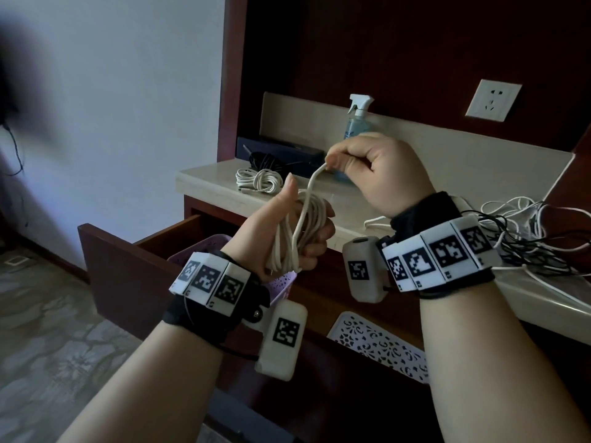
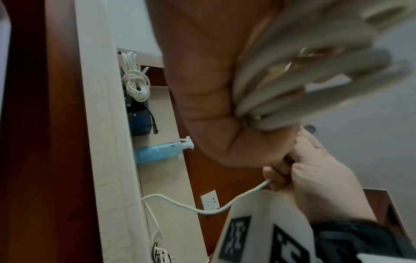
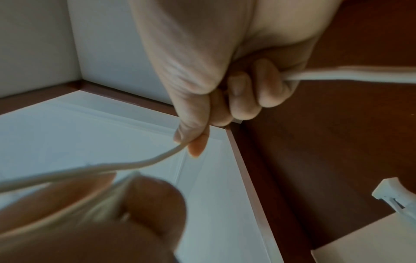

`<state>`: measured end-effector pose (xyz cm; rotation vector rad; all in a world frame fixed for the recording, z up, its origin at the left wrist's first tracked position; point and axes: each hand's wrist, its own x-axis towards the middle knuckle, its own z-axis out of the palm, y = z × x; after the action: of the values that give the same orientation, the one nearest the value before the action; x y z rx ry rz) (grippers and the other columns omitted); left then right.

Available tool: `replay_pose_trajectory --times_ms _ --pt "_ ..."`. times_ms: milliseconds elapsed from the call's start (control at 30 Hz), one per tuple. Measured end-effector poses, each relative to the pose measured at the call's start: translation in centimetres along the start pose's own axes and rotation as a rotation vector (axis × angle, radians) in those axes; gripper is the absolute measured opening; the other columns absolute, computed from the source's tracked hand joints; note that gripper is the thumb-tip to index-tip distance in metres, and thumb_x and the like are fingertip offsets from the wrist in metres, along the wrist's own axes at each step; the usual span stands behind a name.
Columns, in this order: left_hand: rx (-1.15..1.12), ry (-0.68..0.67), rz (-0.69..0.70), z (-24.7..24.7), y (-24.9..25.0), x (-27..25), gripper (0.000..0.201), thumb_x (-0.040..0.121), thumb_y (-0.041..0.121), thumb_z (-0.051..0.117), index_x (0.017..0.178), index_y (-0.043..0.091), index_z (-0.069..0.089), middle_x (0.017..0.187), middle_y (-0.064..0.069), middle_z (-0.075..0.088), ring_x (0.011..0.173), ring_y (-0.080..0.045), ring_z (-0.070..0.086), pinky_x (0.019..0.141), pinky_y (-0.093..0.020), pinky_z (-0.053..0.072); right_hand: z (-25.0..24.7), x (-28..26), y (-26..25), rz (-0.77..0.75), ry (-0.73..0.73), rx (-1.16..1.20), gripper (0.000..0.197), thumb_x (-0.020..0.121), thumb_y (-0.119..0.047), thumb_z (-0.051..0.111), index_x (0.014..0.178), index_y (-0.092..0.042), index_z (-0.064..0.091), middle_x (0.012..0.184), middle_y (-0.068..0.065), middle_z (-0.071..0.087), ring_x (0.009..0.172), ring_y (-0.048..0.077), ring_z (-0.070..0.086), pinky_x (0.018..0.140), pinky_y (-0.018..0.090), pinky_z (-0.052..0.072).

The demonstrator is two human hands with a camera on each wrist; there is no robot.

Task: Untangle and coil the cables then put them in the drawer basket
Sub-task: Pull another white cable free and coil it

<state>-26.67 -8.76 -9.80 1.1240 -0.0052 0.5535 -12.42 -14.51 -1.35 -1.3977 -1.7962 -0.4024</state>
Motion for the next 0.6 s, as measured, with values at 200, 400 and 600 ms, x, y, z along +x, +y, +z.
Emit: replay_pose_trajectory --times_ms 200,400,600 --pt "0.133 -0.119 -0.041 0.5 0.0 -0.3 0.059 0.055 0.047 0.085 0.091 0.009 0.057 0.069 -0.002 0.052 0.053 -0.009 0.044 0.045 -0.016 0.035 0.0 0.7 -0.6 -0.002 -0.044 0.014 0.018 0.089 -0.028 0.059 0.093 -0.017 0.072 0.089 -0.005 0.063 0.086 0.010 0.058 0.079 0.021 0.045" --pt "0.122 -0.116 -0.040 -0.1 0.6 -0.4 0.028 0.059 0.011 0.055 0.087 0.007 0.057 0.070 -0.006 0.050 0.053 -0.011 0.043 0.044 -0.017 0.034 -0.7 1.0 0.2 0.046 -0.134 0.062 0.017 0.086 -0.031 0.061 0.085 -0.016 0.070 0.077 -0.001 0.068 0.073 0.009 0.060 0.069 0.023 0.047" --pt "-0.133 -0.108 0.200 -2.0 2.8 -0.6 0.041 0.056 0.015 0.072 0.090 0.008 0.052 0.072 -0.003 0.048 0.055 -0.010 0.042 0.044 -0.018 0.040 -1.0 -0.5 4.9 0.293 -0.286 0.066 0.029 0.097 -0.031 0.042 0.073 -0.026 0.056 0.055 -0.005 0.045 0.049 0.002 0.040 0.057 0.020 0.034"
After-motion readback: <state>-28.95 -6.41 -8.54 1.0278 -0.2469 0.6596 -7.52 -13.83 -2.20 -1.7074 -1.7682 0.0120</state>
